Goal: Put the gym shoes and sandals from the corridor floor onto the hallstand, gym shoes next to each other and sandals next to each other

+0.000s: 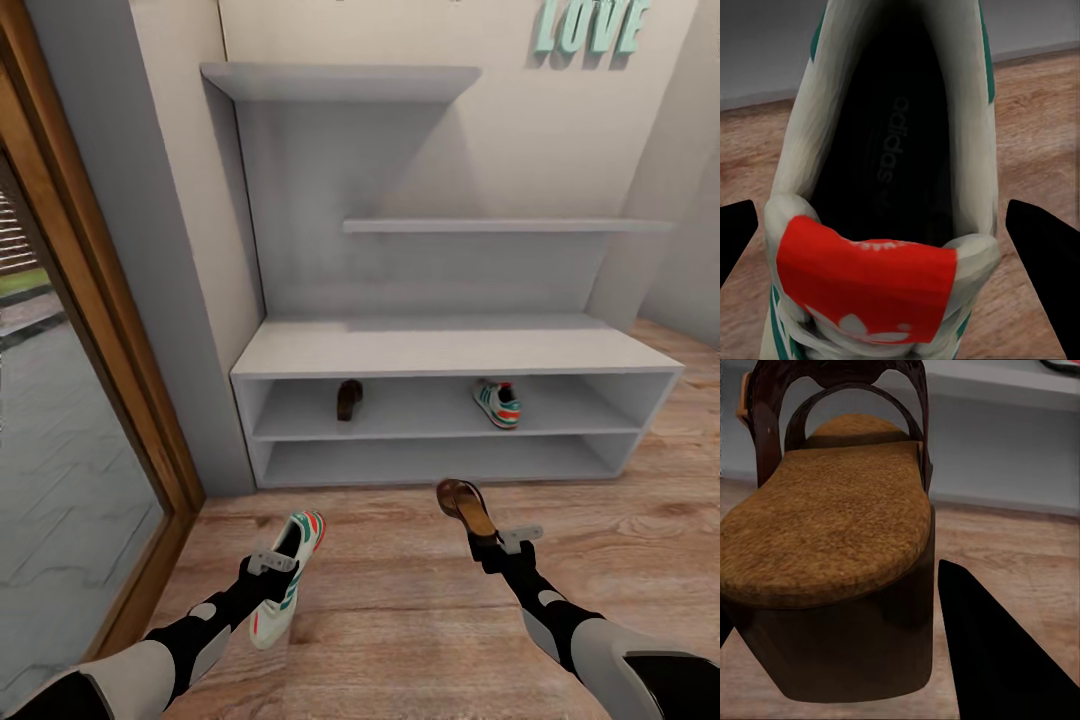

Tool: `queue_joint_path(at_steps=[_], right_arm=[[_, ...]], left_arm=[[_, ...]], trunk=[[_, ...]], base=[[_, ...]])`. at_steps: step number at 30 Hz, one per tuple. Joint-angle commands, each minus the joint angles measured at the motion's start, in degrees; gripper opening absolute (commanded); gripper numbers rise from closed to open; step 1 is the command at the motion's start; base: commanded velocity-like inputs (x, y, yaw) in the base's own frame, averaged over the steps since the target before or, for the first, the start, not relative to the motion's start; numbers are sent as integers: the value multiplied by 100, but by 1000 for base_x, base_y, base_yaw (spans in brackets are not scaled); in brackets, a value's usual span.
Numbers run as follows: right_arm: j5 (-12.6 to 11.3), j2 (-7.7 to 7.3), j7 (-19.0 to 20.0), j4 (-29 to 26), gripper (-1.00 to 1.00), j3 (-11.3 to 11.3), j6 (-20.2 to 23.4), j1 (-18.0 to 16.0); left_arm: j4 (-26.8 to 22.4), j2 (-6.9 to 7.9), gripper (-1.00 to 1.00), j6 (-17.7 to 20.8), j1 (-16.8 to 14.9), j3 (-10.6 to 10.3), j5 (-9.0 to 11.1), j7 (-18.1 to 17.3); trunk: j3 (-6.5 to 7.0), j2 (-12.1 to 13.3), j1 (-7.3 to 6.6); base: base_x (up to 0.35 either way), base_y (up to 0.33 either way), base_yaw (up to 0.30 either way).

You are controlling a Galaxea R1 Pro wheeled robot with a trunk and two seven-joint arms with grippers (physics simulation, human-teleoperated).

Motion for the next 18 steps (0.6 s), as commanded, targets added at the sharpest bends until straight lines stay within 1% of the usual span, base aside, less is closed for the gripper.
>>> queue_joint_path(at_steps=[1, 4, 7, 18], right_arm=[[-13, 0, 11, 0, -100, 0, 1, 0], [-13, 0, 11, 0, -100, 0, 1, 0], [-13, 0, 11, 0, -100, 0, 1, 0], [-13, 0, 11, 0, -100, -2, 1, 0]], left_arm=[[-1, 0, -100, -1, 0, 0, -1, 3], [0, 1, -100, -1, 0, 0, -3, 3], [0, 1, -100, -1, 0, 0, -2, 3], [0, 1, -100, -1, 0, 0, -1, 3]], trunk=[[0, 0, 0], [0, 0, 0], [0, 0, 0], [0, 0, 0]], base=[[-221, 0, 0], [-195, 0, 0], [-105, 0, 0], [-23, 0, 0]])
